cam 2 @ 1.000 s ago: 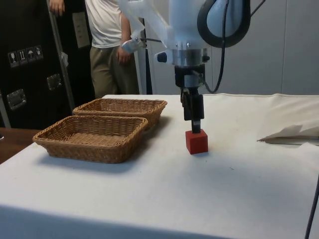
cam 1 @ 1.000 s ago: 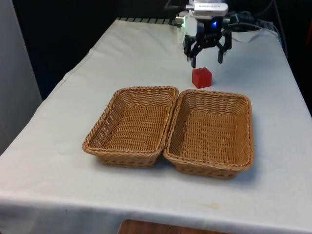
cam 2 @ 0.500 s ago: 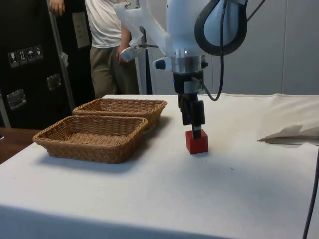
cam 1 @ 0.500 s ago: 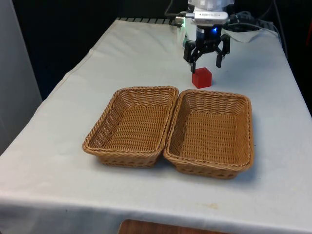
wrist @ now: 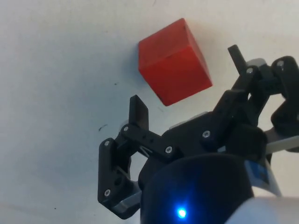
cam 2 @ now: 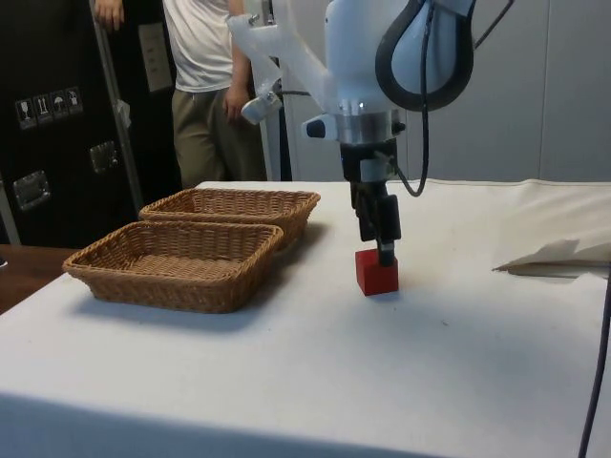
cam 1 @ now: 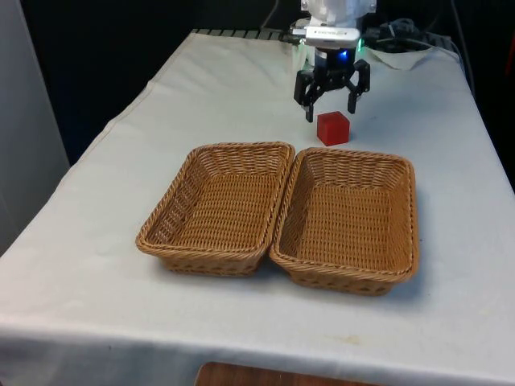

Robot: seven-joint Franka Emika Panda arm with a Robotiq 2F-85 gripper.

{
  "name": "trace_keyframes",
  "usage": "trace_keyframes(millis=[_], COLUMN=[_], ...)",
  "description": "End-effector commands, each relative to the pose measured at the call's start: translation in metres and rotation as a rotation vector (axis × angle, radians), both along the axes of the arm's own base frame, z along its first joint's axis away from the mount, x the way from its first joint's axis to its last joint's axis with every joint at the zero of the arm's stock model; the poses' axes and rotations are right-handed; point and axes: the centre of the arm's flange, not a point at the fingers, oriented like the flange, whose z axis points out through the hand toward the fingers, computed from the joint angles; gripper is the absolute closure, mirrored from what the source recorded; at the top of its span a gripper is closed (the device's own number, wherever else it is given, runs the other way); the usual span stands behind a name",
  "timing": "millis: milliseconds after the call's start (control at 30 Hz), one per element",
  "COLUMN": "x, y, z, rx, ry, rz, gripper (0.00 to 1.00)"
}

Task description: Pick up the red cube and place it into the right basket.

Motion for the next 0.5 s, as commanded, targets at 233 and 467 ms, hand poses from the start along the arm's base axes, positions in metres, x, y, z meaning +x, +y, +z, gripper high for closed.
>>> trace_keyframes(millis=[233,467], x=[-0.002,0.000], y=[-0.003,-0.004], z=[-0.011,-0.018], rx=[0.018,0.027], ry=[0.001,-0.011], rz=[-0.015,-0.025], gripper=[0.00,0.00])
